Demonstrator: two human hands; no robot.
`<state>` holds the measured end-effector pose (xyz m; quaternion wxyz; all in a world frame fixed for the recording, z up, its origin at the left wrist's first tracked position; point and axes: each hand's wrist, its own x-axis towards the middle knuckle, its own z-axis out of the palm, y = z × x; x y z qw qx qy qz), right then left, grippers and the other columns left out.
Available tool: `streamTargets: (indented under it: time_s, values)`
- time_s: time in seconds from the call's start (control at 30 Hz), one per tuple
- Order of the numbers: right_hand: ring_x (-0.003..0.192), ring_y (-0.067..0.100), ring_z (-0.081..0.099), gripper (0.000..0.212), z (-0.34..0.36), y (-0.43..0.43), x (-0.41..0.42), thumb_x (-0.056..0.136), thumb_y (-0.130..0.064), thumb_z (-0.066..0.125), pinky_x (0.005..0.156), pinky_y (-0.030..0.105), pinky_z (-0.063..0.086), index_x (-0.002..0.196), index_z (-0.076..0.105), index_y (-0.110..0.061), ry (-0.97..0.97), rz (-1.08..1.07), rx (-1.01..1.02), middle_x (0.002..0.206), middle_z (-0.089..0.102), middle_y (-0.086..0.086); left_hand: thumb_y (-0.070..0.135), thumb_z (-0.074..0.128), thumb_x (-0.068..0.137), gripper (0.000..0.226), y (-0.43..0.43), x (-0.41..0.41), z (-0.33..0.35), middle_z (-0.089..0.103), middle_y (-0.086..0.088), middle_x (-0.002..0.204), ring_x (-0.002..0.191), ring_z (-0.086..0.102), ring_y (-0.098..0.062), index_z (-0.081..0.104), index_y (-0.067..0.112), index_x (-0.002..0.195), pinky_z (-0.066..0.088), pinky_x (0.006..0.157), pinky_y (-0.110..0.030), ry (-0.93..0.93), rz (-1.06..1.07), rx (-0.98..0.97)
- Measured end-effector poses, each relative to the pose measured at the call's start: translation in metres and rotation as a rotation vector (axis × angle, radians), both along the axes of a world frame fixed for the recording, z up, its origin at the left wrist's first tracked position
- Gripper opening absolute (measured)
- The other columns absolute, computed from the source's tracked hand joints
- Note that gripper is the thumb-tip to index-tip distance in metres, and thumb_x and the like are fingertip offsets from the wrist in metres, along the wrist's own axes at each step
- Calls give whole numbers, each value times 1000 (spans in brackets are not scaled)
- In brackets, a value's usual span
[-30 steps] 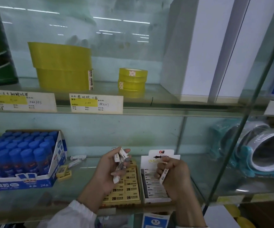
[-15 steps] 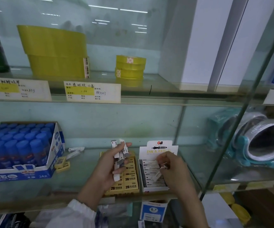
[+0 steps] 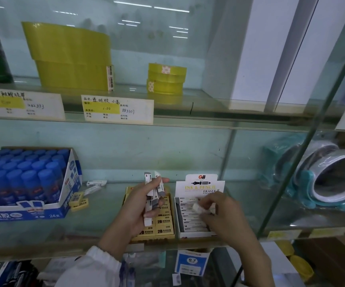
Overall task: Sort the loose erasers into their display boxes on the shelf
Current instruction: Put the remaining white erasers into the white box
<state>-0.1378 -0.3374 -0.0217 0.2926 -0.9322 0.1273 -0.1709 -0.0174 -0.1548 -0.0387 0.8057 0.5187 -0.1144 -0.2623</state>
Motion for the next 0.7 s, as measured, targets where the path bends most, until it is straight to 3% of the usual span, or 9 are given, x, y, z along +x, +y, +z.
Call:
streamTargets:
  time_s: [0.1,0.17,0.27,0.5,0.6,0.7]
  values:
    - [66,7,64,19,5,3,-4,81,-11,76,57,19,50,90,61,-19,-217,-45,556,87,73,-2,28,60,97,36,1,-1,2,62,-6,72,49,49,-11,67,2,121,25,28,-16,6,-6,-19]
    - [70,15,68,24,7,5,-6,82,0,72,59,24,54,98,63,-16,-267,-38,798,92,75,0,27,59,98,36,1,-2,2,63,-6,72,49,49,-11,67,2,121,25,28,-16,10,-11,-20]
    - [85,12,71,24,2,3,-4,83,0,71,68,25,55,95,70,-20,-187,-20,657,93,76,-7,28,59,98,35,1,-2,2,63,-7,73,48,49,-10,67,2,121,25,29,-16,8,-11,-14]
    - [90,3,67,25,-6,10,8,84,-3,71,75,21,55,90,73,-27,-75,22,439,93,74,-12,27,59,98,35,2,-3,3,63,-7,73,50,50,-11,67,2,121,25,29,-16,3,-12,-24]
    - [84,-1,65,20,-9,14,10,86,-15,73,64,13,52,92,69,-33,-75,-36,313,91,70,-16,28,59,98,36,2,-3,2,63,-7,74,50,50,-11,66,2,122,26,29,-16,6,-13,-29]
    - [70,3,69,7,-5,13,10,86,-25,73,67,25,58,88,70,-31,-126,-71,344,76,74,-7,28,60,97,36,2,-2,2,64,-8,76,50,50,-11,68,2,120,25,29,-16,4,-6,-26]
